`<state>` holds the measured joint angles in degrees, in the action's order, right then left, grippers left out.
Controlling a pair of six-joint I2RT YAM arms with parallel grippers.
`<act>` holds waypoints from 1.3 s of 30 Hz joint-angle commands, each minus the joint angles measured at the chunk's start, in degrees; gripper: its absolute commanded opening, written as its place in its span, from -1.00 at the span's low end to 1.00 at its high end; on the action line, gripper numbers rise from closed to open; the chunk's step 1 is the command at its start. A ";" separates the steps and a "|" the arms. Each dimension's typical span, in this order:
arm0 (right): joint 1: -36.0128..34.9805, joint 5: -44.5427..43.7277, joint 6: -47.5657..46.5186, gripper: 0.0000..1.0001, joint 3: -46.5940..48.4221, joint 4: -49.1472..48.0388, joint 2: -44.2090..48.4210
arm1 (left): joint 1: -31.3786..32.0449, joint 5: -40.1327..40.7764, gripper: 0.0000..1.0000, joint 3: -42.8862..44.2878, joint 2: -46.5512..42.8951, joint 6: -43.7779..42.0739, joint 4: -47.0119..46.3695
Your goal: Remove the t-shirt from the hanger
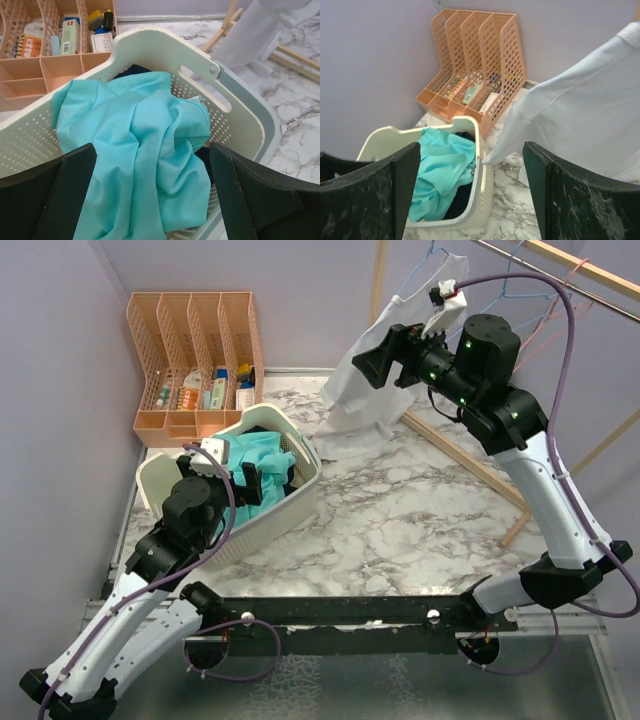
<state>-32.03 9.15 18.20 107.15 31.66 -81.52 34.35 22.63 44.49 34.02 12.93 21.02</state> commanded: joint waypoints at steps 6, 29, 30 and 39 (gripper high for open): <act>0.13 -19.78 1.36 0.69 15.85 5.47 -12.21 | -0.20 -2.68 0.98 -3.18 -7.83 0.37 -3.65; 0.13 -40.46 3.01 0.16 24.63 -2.27 -27.49 | -0.16 -3.42 0.98 -3.18 -7.44 -0.67 -1.40; 0.13 -40.75 3.06 0.07 24.26 -2.60 -27.44 | -0.16 -3.25 0.98 -3.14 -7.42 -0.63 -1.26; 0.15 -44.69 1.22 -0.98 18.58 -7.93 -23.25 | -0.16 -3.09 0.97 -3.35 -7.64 -0.56 -1.42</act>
<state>-31.75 -32.47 21.69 127.50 29.26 -108.49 34.35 20.36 41.65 26.59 12.91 19.97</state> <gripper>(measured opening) 0.069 0.985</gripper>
